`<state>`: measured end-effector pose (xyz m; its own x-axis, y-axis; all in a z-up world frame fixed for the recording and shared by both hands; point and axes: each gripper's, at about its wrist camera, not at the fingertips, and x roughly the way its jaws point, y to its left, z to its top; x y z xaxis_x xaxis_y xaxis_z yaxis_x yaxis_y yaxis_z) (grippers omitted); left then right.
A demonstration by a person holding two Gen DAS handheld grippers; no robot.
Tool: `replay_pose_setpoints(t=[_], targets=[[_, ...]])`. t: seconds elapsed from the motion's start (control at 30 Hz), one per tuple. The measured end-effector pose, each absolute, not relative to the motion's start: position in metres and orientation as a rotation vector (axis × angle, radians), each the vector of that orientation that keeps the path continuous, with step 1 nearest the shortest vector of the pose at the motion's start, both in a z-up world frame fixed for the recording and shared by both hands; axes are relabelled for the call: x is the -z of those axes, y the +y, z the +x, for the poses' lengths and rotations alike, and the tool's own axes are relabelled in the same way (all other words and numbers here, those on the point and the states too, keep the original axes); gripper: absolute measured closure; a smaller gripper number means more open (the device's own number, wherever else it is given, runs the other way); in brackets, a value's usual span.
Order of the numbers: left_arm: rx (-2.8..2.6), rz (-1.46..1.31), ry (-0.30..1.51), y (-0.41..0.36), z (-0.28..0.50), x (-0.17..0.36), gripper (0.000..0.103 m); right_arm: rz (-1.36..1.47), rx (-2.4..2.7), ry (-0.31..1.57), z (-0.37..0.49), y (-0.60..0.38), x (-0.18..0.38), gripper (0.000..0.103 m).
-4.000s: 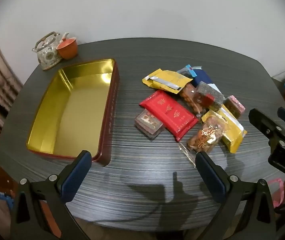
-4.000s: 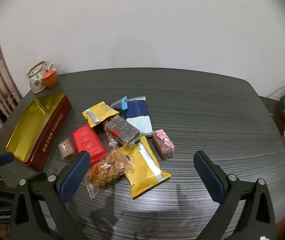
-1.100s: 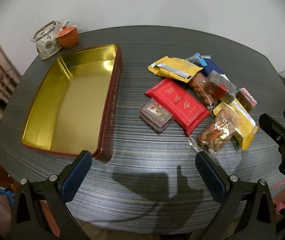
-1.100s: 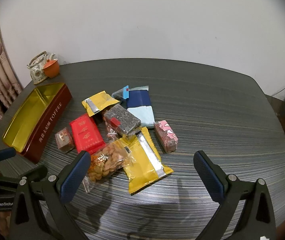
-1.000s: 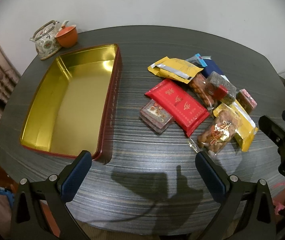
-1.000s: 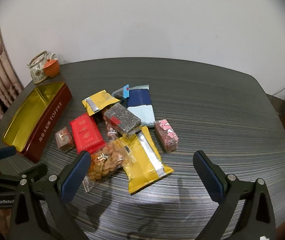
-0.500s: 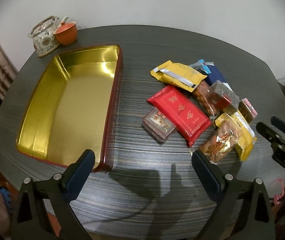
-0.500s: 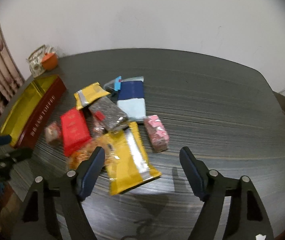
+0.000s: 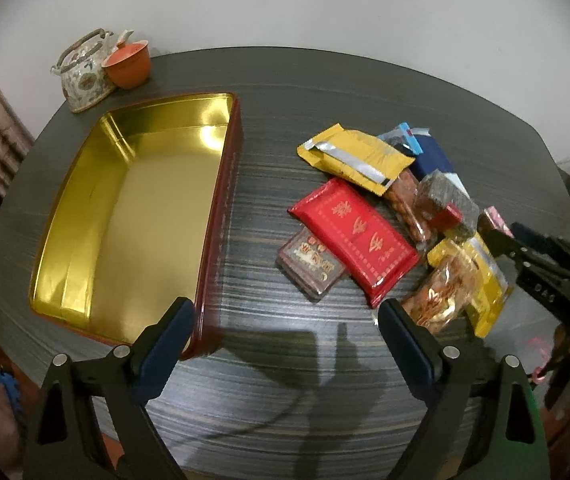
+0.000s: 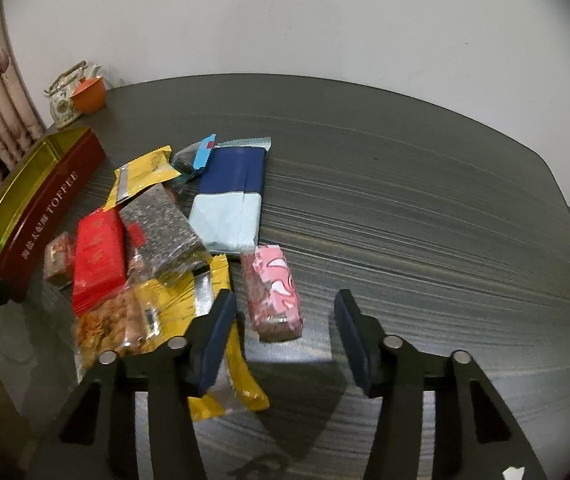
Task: Organize snacks
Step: 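Grasp the small brown boxed cake with the left gripper while the right grasps the pink bar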
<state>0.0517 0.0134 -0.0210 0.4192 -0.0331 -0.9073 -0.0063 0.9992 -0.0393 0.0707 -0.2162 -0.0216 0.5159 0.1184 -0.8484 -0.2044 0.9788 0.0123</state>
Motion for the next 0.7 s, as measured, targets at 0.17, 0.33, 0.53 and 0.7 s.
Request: replay_pose_setpoints(t=[0.17, 0.33, 0.53, 0.7], targets=[[0.023, -0.037, 1.148, 0.008, 0.06, 0.015, 0.012, -0.074, -0.213, 1.016, 0.077, -0.217, 0.029, 0.065], [0.033, -0.063, 1.178, 0.004, 0.068, 0.015, 0.015, -0.049, -0.232, 1.014, 0.078, -0.216, 0.033, 0.081], [0.056, -0.163, 1.264, 0.001, 0.08, 0.023, 0.023, -0.018, -0.217, 1.021, 0.069, -0.221, 0.032, 0.081], [0.026, -0.279, 1.331, 0.006, 0.093, 0.033, 0.04, 0.01, -0.212, 1.03, 0.063, -0.226, 0.032, 0.081]])
